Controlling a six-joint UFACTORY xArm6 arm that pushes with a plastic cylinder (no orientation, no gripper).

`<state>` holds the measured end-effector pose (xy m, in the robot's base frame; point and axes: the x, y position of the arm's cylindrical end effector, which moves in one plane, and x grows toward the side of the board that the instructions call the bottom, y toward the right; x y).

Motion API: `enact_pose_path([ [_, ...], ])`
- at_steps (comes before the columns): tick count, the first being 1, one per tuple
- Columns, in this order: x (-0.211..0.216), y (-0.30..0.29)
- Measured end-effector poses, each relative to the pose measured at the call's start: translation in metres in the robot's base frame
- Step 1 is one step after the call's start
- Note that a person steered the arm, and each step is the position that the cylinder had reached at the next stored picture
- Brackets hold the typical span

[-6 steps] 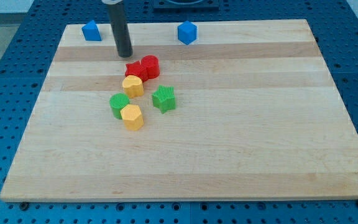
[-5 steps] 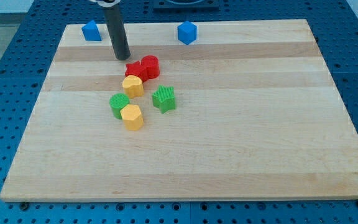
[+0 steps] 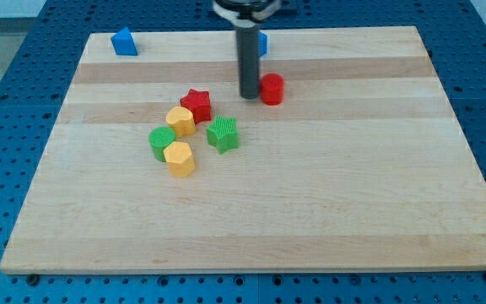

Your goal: Push the red circle to top right

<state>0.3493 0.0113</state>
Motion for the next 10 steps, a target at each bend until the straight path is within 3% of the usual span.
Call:
enact_pose_path([
  [4,0.013,0.128],
  [8,0.017,0.176],
  [10,-0.012,0.18],
])
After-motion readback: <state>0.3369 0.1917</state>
